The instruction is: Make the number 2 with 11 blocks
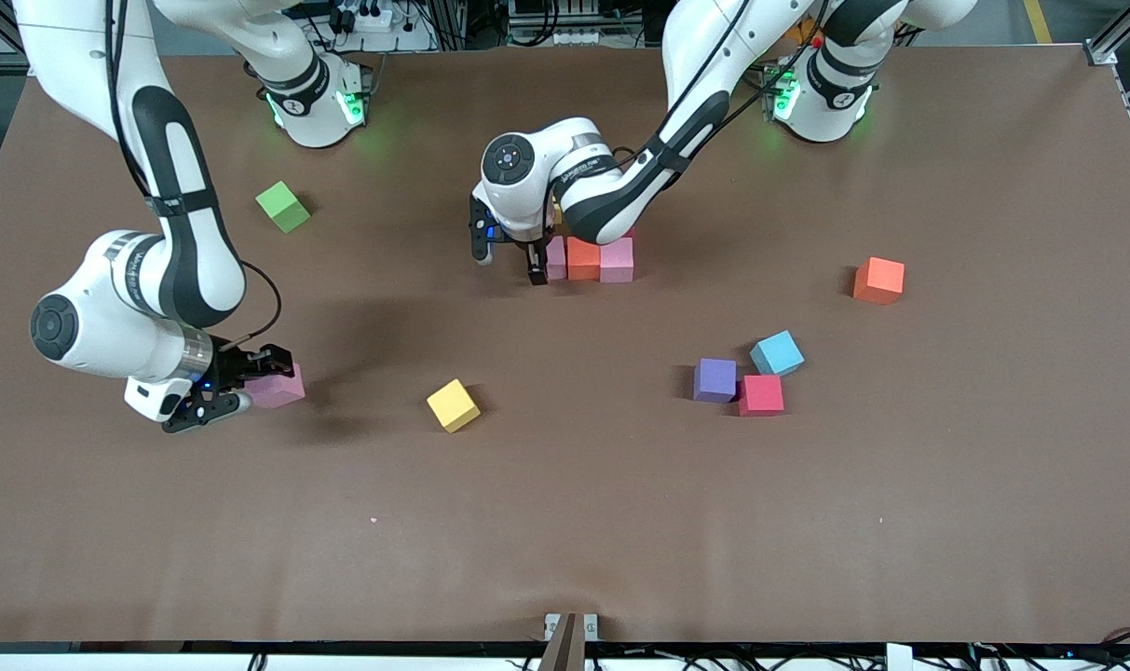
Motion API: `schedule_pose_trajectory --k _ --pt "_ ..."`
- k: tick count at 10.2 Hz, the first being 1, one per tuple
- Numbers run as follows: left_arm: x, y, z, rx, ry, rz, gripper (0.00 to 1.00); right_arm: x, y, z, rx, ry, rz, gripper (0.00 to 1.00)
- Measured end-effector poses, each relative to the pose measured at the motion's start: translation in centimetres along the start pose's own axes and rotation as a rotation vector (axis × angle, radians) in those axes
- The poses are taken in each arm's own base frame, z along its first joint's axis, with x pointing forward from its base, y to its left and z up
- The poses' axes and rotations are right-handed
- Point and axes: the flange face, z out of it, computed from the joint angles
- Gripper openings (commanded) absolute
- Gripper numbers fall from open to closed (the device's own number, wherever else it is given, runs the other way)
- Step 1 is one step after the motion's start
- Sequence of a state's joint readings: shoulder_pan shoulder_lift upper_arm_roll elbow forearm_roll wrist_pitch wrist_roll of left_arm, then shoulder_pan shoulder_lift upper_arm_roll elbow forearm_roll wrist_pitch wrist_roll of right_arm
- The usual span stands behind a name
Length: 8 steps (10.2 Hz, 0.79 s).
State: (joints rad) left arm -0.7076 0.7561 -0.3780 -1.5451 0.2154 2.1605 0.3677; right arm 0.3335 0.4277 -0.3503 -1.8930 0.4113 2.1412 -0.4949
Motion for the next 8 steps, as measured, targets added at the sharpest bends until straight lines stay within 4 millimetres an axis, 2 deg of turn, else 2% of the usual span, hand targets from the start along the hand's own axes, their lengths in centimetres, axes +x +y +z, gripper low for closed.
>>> schedule_pose_trajectory --k 2,4,6,8 --pt "0.0 -0.3 -1.6 0.013 0.012 -0.016 1.00 0.6 -3.0 0.2 -0.001 -0.006 0.035 0.19" --pt "-0.3 0.1 -4.8 0.027 -0.006 -0.025 1.00 1.2 -7.4 0.1 -0.003 -0.004 0.056 0.19" --pt "-1.4 0.5 -9.8 0.051 -0.042 -0.086 1.00 1.4 -9.8 -0.7 0.000 0.009 0.052 0.19" --pt "-4.0 -1.0 -15.8 0.093 -0.040 -0.154 1.00 1.2 -10.5 -1.8 0.012 0.008 0.052 0.19"
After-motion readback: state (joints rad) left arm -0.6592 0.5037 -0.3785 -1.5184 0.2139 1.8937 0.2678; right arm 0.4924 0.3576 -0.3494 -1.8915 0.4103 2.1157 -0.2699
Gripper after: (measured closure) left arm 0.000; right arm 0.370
